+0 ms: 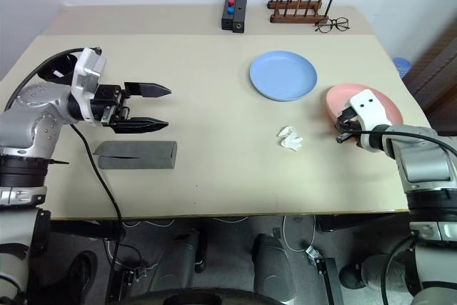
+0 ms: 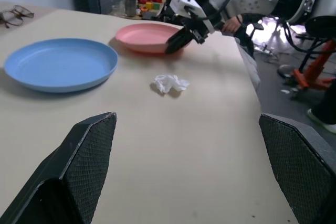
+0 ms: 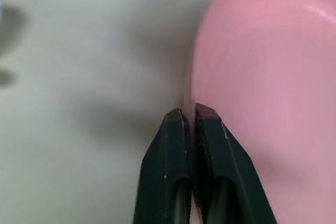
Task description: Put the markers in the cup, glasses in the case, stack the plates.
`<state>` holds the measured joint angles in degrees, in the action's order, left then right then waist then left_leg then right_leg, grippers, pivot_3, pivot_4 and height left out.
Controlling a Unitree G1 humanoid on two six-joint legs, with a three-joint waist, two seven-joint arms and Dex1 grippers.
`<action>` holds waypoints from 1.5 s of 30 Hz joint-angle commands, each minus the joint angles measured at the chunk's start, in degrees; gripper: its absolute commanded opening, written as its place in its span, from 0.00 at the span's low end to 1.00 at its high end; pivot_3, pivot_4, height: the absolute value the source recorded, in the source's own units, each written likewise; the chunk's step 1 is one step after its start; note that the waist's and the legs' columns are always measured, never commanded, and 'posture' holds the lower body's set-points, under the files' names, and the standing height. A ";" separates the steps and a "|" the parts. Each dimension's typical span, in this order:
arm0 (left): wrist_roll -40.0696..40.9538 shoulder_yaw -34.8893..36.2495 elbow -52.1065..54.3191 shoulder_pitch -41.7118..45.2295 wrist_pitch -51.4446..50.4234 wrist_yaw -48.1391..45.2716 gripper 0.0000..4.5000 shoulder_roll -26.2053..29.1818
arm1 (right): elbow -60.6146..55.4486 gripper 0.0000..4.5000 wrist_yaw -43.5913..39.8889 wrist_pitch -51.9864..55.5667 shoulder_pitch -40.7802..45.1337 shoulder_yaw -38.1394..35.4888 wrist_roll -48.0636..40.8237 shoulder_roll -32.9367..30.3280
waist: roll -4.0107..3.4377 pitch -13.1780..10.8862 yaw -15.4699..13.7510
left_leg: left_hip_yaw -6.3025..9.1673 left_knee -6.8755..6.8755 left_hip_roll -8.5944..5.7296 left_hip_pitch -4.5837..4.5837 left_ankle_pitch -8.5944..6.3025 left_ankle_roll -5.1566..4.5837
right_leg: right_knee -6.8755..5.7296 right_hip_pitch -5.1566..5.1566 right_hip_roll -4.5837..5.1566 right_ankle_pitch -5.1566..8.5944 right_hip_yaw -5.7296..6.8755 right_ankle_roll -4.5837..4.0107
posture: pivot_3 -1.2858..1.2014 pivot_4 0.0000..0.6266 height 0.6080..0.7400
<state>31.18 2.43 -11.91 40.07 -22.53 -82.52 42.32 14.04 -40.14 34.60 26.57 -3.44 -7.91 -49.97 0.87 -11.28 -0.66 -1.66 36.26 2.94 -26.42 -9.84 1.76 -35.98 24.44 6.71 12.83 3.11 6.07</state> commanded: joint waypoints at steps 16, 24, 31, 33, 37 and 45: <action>0.25 9.67 2.80 -7.17 4.55 11.19 1.00 1.36 | 16.76 0.01 4.09 -19.19 27.27 5.55 5.18 16.93 | -0.04 -0.03 1.33 | 0.00 -0.13 0.00 -0.04 0.01 0.01 | -0.03 0.08 -0.02 -0.13 0.01 0.26 | 0.52 0.24 1.00; 2.27 12.72 9.27 -12.96 1.82 14.02 1.00 2.67 | 22.65 0.01 1.38 -23.90 28.18 7.05 5.07 22.29 | -0.06 -0.04 1.68 | 0.00 -0.18 0.00 0.01 0.02 0.03 | -0.07 0.09 -0.02 -0.13 0.00 0.26 | 0.52 0.24 1.00; 3.14 12.70 10.41 -13.42 1.03 15.07 1.00 2.80 | 24.75 0.54 0.49 -23.40 29.87 3.05 1.32 24.57 | -0.08 -0.05 1.50 | 0.00 -0.19 0.00 0.00 0.03 0.04 | -0.09 0.09 -0.03 -0.14 0.01 0.27 | 0.52 0.24 1.00; 3.18 12.55 10.16 -13.18 0.98 14.97 1.00 2.86 | 23.96 0.76 0.22 -23.73 29.82 2.44 0.90 24.15 | -0.08 -0.05 1.46 | 0.00 -0.18 0.00 0.00 0.03 0.04 | -0.07 0.08 -0.03 -0.13 0.01 0.26 | 0.52 0.24 1.00; 2.83 11.50 9.78 -13.36 1.34 12.80 1.00 3.49 | 17.04 0.99 -3.48 -17.86 28.57 -2.14 -5.90 22.91 | -0.14 -0.09 1.48 | 0.00 -0.20 0.00 -0.01 0.02 0.05 | -0.06 0.09 -0.03 -0.13 0.01 0.26 | 0.52 0.24 1.00; 6.94 10.72 12.35 -14.94 -4.18 7.83 1.00 4.72 | -8.71 0.99 -12.80 3.08 13.32 -2.16 -13.45 10.11 | -0.13 -0.07 1.08 | 0.00 -0.22 0.00 -0.01 0.02 0.05 | -0.02 0.08 -0.01 -0.09 0.02 0.20 | 0.52 0.24 1.00</action>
<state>35.95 12.40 -1.96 25.09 -25.55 -73.27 45.82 13.49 -49.31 32.71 42.59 -5.19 -17.93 -36.69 0.74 -11.36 0.42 -1.66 36.04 2.94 -26.43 -9.83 1.81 -35.99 24.52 6.72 12.82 3.12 6.13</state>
